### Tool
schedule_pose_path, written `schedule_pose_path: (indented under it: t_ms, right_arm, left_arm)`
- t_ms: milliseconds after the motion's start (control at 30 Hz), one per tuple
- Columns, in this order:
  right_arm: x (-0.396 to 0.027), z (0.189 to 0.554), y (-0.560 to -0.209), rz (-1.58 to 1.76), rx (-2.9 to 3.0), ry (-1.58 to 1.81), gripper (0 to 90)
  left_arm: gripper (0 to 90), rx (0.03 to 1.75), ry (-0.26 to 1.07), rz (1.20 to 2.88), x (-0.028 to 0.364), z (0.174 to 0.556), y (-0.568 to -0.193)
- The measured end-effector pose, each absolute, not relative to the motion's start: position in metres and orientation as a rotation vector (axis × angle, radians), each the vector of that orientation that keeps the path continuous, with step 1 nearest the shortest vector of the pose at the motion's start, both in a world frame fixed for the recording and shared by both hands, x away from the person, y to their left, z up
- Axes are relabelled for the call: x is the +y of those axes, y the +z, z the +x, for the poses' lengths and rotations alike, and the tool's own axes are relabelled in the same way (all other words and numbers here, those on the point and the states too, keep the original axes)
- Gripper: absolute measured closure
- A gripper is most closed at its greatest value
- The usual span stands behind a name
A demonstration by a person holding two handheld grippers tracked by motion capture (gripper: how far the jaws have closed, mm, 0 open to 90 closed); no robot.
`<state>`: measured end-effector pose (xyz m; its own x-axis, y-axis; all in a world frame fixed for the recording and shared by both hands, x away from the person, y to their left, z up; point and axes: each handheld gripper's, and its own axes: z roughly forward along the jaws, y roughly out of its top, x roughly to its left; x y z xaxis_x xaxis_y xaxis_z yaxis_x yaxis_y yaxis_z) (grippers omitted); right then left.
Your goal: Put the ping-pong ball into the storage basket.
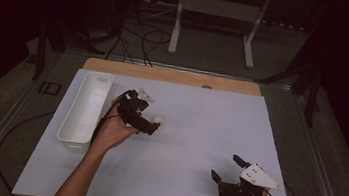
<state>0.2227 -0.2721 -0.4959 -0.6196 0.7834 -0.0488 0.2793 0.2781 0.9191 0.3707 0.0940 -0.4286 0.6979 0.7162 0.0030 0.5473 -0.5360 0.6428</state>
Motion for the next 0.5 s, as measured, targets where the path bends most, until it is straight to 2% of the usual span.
schedule_pose_path:
  t_ms: [500]
  right_arm:
    - [-0.273,0.223,-0.496,0.949,2.049,1.314,8.6]
  left_arm:
    - [0.0,1.013,0.305,2.322,0.088,0.389,-0.444]
